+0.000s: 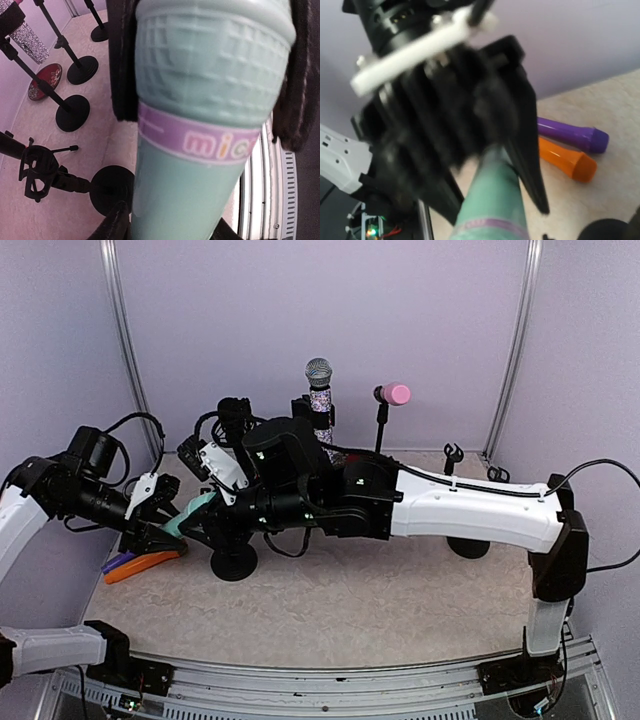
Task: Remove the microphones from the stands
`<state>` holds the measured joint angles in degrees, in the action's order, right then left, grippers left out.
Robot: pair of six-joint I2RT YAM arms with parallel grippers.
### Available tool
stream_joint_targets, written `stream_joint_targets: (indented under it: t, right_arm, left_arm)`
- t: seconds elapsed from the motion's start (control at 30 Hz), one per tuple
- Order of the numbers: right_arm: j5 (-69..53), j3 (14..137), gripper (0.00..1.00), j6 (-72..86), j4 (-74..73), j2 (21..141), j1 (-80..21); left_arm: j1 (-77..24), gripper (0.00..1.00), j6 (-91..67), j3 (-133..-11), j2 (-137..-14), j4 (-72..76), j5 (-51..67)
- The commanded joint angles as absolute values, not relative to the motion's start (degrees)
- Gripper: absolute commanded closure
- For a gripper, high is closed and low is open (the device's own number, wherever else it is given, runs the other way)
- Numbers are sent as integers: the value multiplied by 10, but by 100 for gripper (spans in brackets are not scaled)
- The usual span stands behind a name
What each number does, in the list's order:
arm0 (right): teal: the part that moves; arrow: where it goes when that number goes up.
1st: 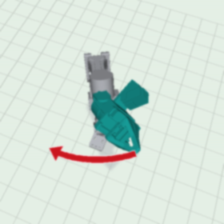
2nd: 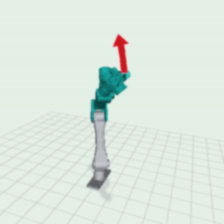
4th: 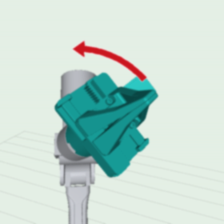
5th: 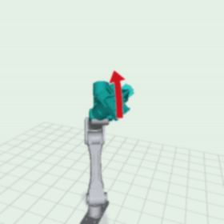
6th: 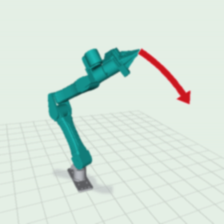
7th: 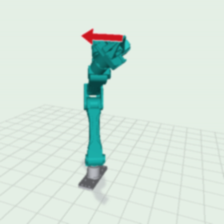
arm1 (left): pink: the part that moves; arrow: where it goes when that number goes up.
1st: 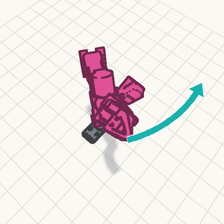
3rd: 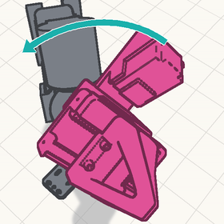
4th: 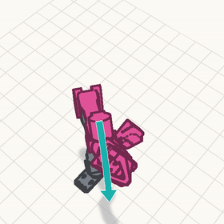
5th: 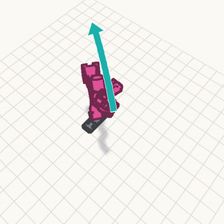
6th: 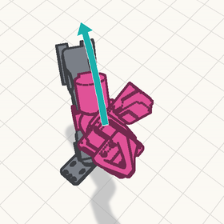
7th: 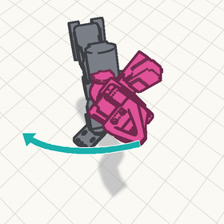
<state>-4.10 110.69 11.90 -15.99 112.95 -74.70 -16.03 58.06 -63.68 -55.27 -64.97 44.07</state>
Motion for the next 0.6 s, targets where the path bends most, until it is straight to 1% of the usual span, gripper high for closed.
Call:
stream_joint_targets:
  t: [0.0,0.1,0.13,0.17,0.2,0.23,0.33,0.37,0.4,0.43,0.5,0.57]
  right_arm:
    - [-89,1137,100,139,-116,1145,-738]
    - [-98,1133,99,146,-100,1144,-737]
    - [-99,1132,94,146,-99,1144,-736]
    - [-97,1132,85,146,-97,1143,-735]
    - [-95,1131,67,146,-97,1140,-734]
    - [-90,1129,52,146,-99,1137,-732]
    - [-67,1113,18,139,-103,1114,-726]
    - [-52,1100,10,136,-103,1103,-724]
    - [-40,1088,5,133,-102,1089,-722]
    - [-30,1075,3,130,-100,1075,-718]
    - [-15,1045,1,128,-91,1045,-709]
    - [-2,1018,1,128,-88,1019,-700]
  left_arm:
    - [-168,64,585,-628,-538,-651,442]
    - [-169,78,586,-620,-539,-645,430]
    - [-169,85,587,-615,-540,-643,422]
    - [-169,92,589,-612,-542,-641,410]
    - [-168,100,589,-607,-545,-635,395]
    - [-167,100,585,-597,-546,-627,374]
    - [-154,100,575,-563,-546,-594,311]
    - [-147,100,572,-547,-543,-579,282]
    - [-142,100,575,-529,-539,-563,264]
    - [-116,100,585,-509,-533,-553,247]
    - [-88,100,612,-468,-525,-535,216]
    - [-68,100,636,-428,-518,-520,179]
